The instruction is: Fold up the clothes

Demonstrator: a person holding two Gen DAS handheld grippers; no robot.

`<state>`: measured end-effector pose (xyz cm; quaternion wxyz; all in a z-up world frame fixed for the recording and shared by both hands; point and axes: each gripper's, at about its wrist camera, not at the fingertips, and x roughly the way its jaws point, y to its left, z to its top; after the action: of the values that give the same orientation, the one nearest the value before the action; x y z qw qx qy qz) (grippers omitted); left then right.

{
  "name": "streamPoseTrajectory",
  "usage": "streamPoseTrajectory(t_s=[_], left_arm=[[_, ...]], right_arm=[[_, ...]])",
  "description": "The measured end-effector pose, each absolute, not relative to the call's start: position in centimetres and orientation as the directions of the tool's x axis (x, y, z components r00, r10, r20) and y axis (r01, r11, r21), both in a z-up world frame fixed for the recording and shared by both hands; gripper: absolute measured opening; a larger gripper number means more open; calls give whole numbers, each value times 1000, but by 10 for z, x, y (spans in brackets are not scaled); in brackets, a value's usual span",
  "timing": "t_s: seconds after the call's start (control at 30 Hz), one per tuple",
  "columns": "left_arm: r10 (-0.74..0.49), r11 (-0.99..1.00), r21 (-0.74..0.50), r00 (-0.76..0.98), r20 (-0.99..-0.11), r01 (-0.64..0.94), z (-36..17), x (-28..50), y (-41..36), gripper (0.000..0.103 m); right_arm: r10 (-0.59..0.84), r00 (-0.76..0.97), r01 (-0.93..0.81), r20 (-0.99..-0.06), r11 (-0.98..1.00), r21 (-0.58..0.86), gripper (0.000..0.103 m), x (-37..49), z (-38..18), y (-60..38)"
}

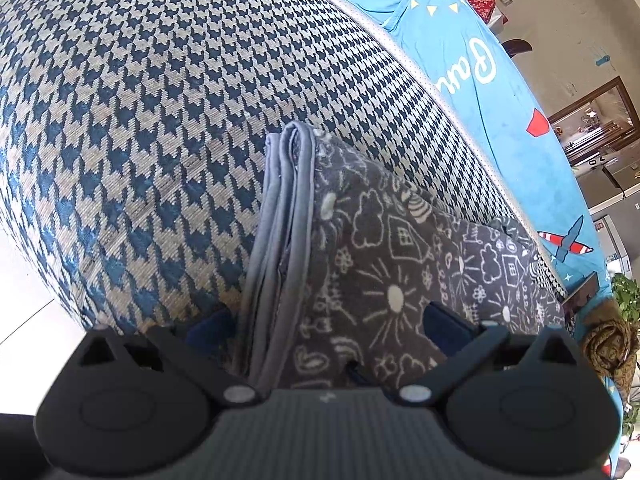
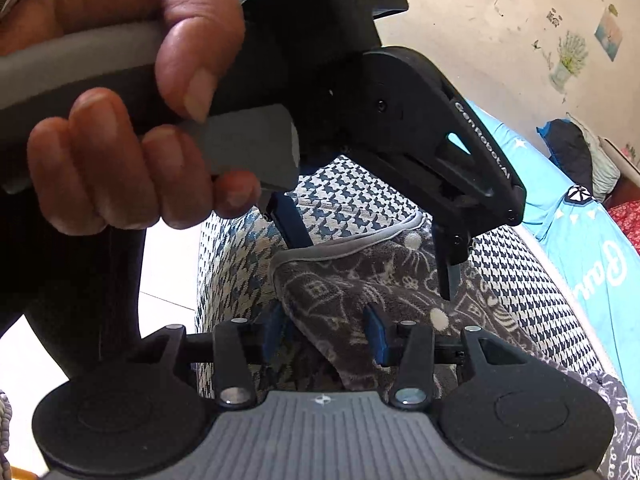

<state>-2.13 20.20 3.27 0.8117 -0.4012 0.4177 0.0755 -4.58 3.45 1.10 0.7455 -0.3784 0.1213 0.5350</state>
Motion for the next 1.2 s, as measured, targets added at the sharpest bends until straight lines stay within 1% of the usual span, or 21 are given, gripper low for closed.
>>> streamPoseTrajectory(t_s=[0.07,0.17,0.23,0.27,0.3,0.33,0.4,0.5,0.6,0.7,0.8,0.87,0.93,0.97,1.0,1.07,1.13,1.17,1.2], left_arm=[[-216,662,-592,640,-738,-460,32,-21,203,103],[-223,647,-604,643,-733,-465,30,-20,207,103],[-231,631,-619,649,-725,-467,30,-20,211,103],[-236,621,-628,653,-720,-468,30,-20,213,103],[-242,611,-638,657,-714,-469,30,-21,215,103],[-246,603,-644,659,-711,-470,31,-20,218,103],[-252,590,-655,663,-705,-472,32,-19,224,103],[-264,571,-676,675,-688,-466,37,-16,233,103],[-290,548,-700,681,-673,-458,40,-8,244,103],[-321,556,-699,659,-680,-451,40,5,249,103],[-338,576,-686,634,-696,-446,40,17,250,103],[-374,576,-695,617,-692,-430,38,24,248,103],[-427,562,-724,609,-669,-401,35,30,244,103],[-442,553,-738,614,-654,-388,36,31,243,101],[-446,551,-745,621,-645,-377,38,31,242,98],[-438,559,-746,634,-637,-362,43,30,241,97],[-440,558,-751,642,-628,-352,46,30,241,97],[-443,553,-757,646,-621,-349,48,31,240,97],[-446,547,-762,650,-615,-346,48,30,239,97]], right_arm=[[706,406,-876,-580,120,-467,47,-48,6,35],[704,425,-859,-569,116,-498,47,-50,0,35],[703,442,-855,-558,141,-499,42,-49,-1,35],[701,451,-854,-553,159,-495,36,-47,0,35],[702,445,-863,-555,171,-475,35,-45,1,35],[704,440,-873,-557,189,-450,33,-42,5,34],[713,423,-899,-559,252,-359,26,-32,14,30],[733,392,-919,-556,345,-192,21,-15,30,21],[754,377,-909,-538,414,-56,20,-1,41,12],[773,362,-885,-520,461,68,20,12,49,4],[785,347,-868,-513,476,140,20,19,53,-2],[792,336,-859,-510,479,179,20,23,56,-6],[792,336,-861,-509,478,175,20,22,60,-11],[789,342,-867,-511,474,151,20,18,59,-10],[784,348,-874,-513,470,126,20,15,59,-9],[776,361,-885,-517,460,74,21,7,58,-6],[768,378,-894,-516,447,10,25,0,56,-5],[761,394,-895,-515,444,-27,31,-4,55,-3],[757,407,-895,-512,442,-58,34,-8,54,-2]])
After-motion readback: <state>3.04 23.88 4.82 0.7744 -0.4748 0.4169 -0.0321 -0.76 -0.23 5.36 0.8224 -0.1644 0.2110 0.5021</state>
